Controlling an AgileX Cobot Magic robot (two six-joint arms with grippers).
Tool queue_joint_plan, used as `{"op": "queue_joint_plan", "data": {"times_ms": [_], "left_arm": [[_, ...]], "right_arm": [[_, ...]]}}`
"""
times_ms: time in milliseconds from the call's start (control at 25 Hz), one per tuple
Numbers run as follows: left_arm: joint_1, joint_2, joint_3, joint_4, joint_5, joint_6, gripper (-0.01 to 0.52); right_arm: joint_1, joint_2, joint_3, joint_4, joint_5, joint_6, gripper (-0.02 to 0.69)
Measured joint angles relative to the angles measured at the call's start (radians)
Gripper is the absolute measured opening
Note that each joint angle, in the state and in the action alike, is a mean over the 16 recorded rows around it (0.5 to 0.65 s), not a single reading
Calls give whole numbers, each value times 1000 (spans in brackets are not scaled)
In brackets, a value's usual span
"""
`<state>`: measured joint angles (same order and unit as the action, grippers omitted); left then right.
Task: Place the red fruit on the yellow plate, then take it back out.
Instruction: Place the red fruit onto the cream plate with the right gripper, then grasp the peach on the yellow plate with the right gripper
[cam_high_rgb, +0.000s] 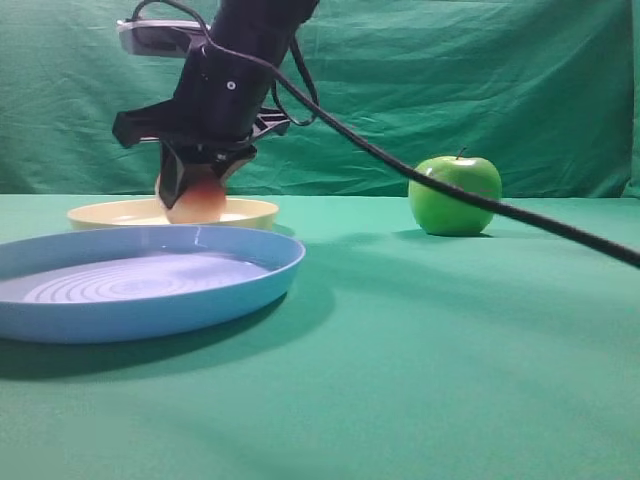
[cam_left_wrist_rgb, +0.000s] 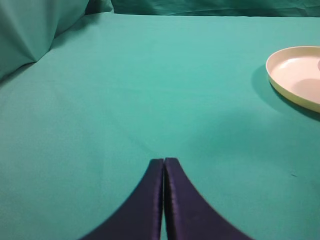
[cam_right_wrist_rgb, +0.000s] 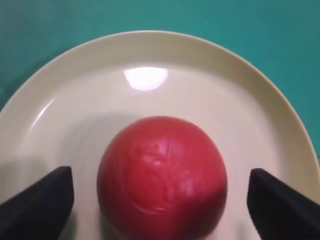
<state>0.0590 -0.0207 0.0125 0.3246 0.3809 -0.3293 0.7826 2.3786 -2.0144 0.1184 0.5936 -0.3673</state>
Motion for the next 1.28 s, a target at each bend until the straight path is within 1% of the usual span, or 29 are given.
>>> {"op": "queue_joint_plan", "data": {"times_ms": [120, 200, 240, 360, 640, 720, 880, 960, 1040, 1280], "left_arm": [[0, 0, 0, 0, 0, 0, 0], [0, 0, 0, 0, 0, 0, 0], [0, 0, 0, 0, 0, 0, 0], [0, 0, 0, 0, 0, 0, 0], [0, 0, 0, 0, 0, -1, 0], [0, 0, 0, 0, 0, -1, 0], [0, 0, 0, 0, 0, -1, 0], [0, 0, 0, 0, 0, -2, 0], [0, 0, 0, 0, 0, -2, 0], [0, 0, 0, 0, 0, -2, 0]], "right_arm": [[-2, -25, 0, -2, 21, 4, 597], [-5, -52, 0, -3, 46, 8, 588], [-7, -68, 0, -4, 63, 11, 570], [-13, -127, 0, -6, 126, 27, 484], [-32, -304, -1, -10, 315, 94, 209], [-37, -353, -1, -11, 370, 116, 140], [-42, -446, 2, -12, 464, 157, 40], [-43, -491, 9, -12, 498, 174, 13], [-44, -536, 23, -13, 523, 187, 2], [-44, -686, 105, -14, 565, 213, 0]]}}
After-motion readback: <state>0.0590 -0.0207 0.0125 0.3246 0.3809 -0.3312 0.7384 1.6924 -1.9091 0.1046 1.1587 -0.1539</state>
